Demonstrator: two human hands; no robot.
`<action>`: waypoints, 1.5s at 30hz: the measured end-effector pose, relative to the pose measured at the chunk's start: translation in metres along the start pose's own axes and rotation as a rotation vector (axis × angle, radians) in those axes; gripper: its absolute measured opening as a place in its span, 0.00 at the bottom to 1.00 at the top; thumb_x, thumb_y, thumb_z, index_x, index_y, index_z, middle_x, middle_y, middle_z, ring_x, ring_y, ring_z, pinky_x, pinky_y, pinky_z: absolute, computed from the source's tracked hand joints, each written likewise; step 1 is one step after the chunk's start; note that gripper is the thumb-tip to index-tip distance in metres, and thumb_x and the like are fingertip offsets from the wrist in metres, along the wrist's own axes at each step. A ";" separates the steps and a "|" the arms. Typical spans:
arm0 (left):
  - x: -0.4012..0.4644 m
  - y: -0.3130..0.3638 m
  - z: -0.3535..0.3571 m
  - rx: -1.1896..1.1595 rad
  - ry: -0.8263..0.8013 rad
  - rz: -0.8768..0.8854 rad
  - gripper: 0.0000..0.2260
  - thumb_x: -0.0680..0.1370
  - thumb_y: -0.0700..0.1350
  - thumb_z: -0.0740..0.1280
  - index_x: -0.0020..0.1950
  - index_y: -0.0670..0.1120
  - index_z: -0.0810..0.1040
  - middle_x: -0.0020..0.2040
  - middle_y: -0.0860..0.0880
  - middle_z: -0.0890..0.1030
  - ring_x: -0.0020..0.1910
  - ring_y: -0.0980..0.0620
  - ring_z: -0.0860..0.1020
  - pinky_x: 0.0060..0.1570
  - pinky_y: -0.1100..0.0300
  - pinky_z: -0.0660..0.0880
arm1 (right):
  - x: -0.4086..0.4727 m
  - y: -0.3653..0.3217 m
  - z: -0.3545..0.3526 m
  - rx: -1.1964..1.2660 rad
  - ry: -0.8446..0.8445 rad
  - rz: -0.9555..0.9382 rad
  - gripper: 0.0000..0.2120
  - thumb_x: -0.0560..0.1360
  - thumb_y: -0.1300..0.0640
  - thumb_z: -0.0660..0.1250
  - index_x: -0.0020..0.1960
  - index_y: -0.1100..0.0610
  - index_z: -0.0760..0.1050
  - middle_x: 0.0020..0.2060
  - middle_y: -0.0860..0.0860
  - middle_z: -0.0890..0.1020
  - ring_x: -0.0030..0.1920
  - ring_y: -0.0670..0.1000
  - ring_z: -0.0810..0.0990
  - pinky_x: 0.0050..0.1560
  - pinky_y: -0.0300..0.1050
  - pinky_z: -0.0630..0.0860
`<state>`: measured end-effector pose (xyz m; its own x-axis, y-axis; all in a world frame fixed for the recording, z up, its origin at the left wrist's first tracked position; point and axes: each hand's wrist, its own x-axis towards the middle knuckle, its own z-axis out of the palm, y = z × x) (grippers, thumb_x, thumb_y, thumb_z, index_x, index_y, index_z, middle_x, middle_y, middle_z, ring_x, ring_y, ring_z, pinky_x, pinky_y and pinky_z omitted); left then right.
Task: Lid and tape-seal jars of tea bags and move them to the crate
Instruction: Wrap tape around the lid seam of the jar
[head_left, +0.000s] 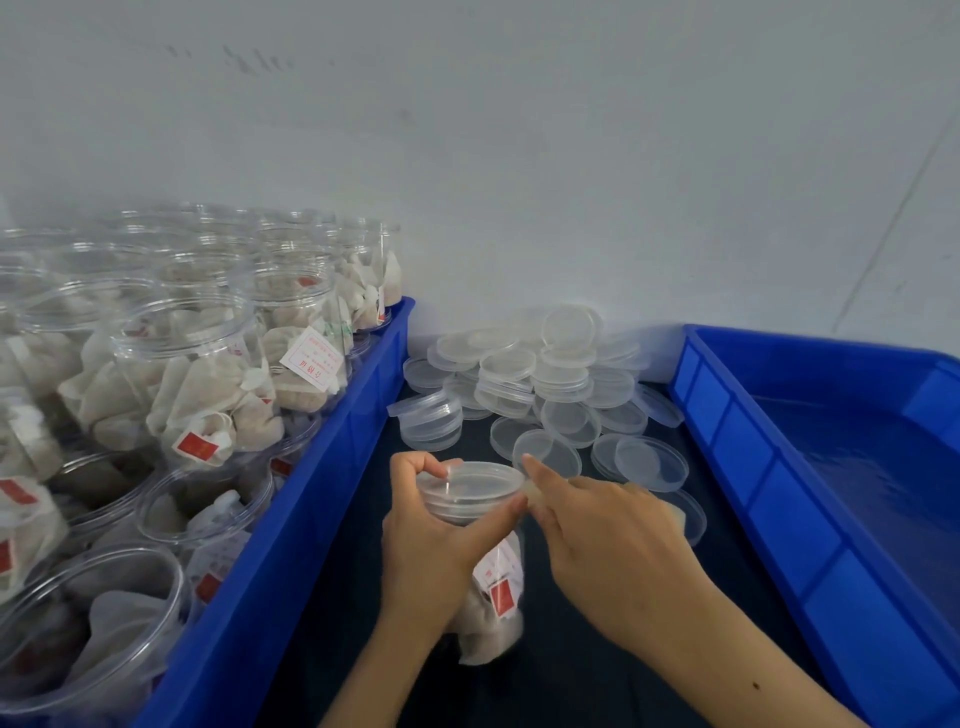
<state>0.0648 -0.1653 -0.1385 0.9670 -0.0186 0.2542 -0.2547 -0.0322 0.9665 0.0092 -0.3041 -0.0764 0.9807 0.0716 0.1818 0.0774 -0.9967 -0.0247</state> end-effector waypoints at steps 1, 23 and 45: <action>0.001 -0.001 -0.002 -0.024 -0.023 0.006 0.31 0.53 0.65 0.78 0.47 0.59 0.67 0.51 0.64 0.80 0.46 0.62 0.81 0.39 0.64 0.78 | -0.001 0.001 -0.001 0.012 -0.004 0.015 0.25 0.83 0.48 0.50 0.79 0.47 0.49 0.58 0.46 0.79 0.57 0.49 0.79 0.50 0.42 0.67; 0.036 -0.034 -0.031 -0.486 -0.533 -0.095 0.42 0.56 0.62 0.81 0.58 0.44 0.64 0.48 0.50 0.83 0.48 0.50 0.82 0.46 0.59 0.79 | 0.005 -0.006 -0.001 0.213 -0.048 0.035 0.21 0.84 0.48 0.49 0.74 0.37 0.51 0.50 0.47 0.80 0.50 0.51 0.78 0.48 0.48 0.75; 0.019 -0.009 -0.023 -0.028 -0.177 0.369 0.15 0.69 0.52 0.72 0.45 0.43 0.75 0.43 0.56 0.79 0.42 0.57 0.79 0.40 0.67 0.76 | 0.001 -0.011 -0.009 0.214 -0.002 0.102 0.15 0.83 0.44 0.49 0.55 0.47 0.72 0.43 0.46 0.79 0.46 0.49 0.78 0.49 0.45 0.74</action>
<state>0.0861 -0.1423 -0.1417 0.7936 -0.1956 0.5761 -0.5813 0.0356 0.8129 0.0080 -0.2937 -0.0668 0.9857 -0.0292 0.1658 0.0135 -0.9680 -0.2506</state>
